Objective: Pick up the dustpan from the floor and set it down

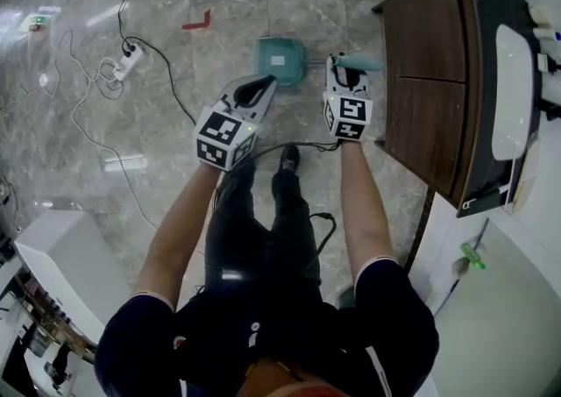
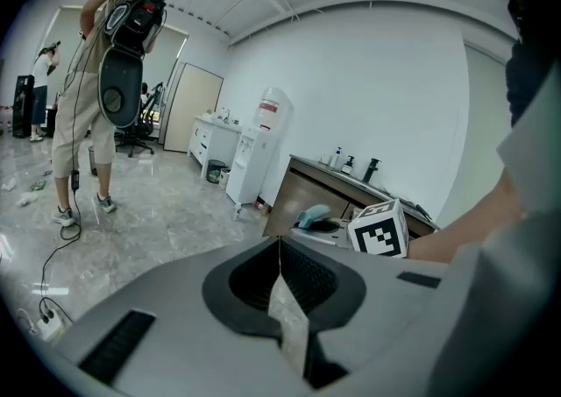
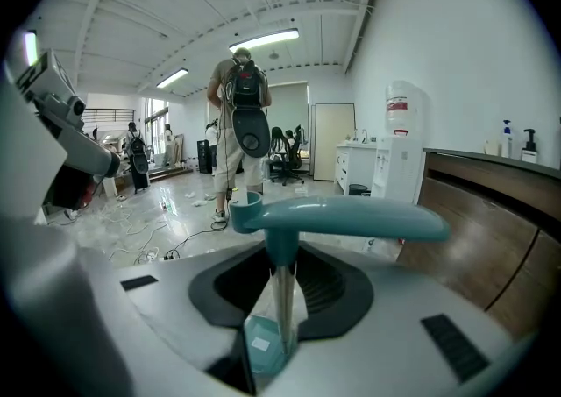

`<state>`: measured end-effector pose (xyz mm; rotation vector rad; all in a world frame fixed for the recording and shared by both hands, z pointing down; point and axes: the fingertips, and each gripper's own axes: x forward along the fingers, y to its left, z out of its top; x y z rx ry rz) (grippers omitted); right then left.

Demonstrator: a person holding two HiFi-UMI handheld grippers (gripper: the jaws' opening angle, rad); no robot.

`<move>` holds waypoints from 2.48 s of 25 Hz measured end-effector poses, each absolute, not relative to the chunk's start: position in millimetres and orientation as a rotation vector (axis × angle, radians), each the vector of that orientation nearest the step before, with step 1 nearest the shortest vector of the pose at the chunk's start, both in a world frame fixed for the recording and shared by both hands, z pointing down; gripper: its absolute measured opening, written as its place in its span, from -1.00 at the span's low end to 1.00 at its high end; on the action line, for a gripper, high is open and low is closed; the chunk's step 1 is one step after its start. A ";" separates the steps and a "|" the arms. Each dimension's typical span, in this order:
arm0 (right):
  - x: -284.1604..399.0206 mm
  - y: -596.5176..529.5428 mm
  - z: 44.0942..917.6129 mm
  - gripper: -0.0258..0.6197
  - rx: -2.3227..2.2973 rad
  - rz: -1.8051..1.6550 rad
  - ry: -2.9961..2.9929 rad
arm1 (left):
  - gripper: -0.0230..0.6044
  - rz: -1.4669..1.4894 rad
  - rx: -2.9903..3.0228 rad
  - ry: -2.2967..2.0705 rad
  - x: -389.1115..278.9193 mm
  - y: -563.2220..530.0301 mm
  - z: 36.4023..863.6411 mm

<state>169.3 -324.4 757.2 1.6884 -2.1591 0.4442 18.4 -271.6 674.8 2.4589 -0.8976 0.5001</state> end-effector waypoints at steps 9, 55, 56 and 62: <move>173.2 -313.3 761.0 -0.61 1.678 0.487 -2.158 | -0.89 0.521 2.473 -0.878 40.5 -256.3 669.8; 130.3 -142.6 432.6 -0.90 1.644 0.378 -2.622 | -0.89 0.279 2.718 -0.853 78.3 -144.2 434.2; 129.6 -138.6 426.0 -0.90 1.638 0.362 -2.632 | -0.89 0.273 2.725 -0.857 77.5 -141.7 429.2; 125.1 -116.2 403.9 -0.90 1.599 0.299 -2.661 | -0.89 0.249 2.760 -0.879 71.9 -125.5 409.8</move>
